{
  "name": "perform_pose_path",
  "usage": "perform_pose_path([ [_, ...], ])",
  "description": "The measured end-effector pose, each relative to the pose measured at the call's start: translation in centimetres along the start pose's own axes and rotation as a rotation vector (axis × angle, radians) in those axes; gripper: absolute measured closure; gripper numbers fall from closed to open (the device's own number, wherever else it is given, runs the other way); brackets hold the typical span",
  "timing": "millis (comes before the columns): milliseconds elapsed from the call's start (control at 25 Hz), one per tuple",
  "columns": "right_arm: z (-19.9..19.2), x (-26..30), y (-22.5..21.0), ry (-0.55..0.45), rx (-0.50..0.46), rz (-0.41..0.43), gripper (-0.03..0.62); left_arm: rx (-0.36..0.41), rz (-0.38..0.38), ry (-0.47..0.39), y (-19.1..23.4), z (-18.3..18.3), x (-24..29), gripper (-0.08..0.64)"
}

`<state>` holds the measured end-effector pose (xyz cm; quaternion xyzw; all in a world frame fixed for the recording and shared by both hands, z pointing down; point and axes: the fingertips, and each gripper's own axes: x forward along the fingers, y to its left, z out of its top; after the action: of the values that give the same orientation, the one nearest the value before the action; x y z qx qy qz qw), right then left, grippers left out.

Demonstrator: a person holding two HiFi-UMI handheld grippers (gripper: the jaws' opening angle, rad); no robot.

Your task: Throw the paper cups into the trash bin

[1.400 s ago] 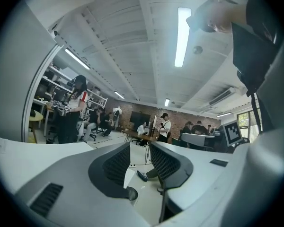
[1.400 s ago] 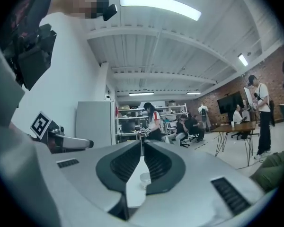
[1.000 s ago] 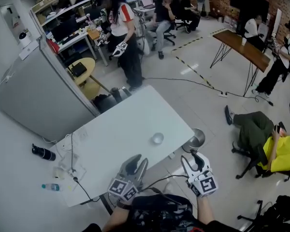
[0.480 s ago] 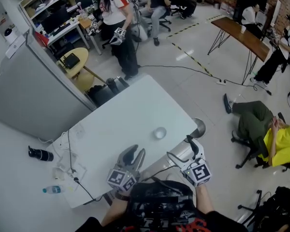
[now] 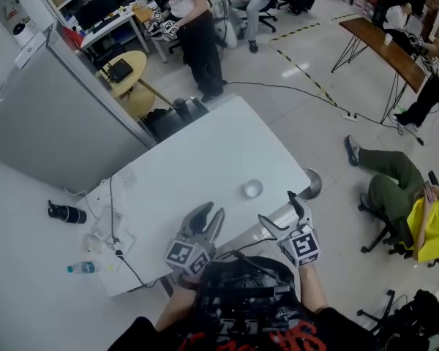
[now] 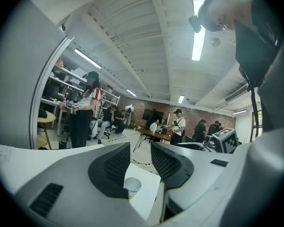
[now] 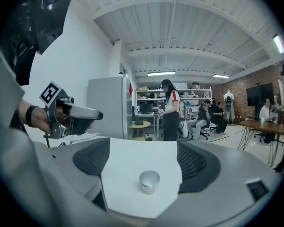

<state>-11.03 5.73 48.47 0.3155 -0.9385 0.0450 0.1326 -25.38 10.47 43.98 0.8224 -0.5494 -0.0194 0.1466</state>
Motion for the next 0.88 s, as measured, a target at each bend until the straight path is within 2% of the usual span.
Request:
perform_pose_path([
  [120,-1.8,1.1,0.6,0.049,-0.028,0.023,0.143,0.019,-0.018,0.014,-0.5,0.0,0.0,0.425],
  [240,-3.5,2.5,0.7,0.077,-0.012,0.034,0.143,0.030,-0.015,0.015,-0.6,0.3,0.1,0.425],
  [760,-11.3,8.1,-0.9,0.200,0.037,0.053,0.144,0.019,0.085,0.013,2.2,0.3,-2.3,0.425],
  [800,-11.8,8.5,-1.1,0.205,0.050,0.053,0.193,0.017,0.092,0.012,2.4,0.3,-2.5,0.425],
  [880,-13.2,9.2,-1.3,0.223,0.075,0.052,0.193,0.014,0.102,0.011,2.7,0.3,-2.7,0.425],
])
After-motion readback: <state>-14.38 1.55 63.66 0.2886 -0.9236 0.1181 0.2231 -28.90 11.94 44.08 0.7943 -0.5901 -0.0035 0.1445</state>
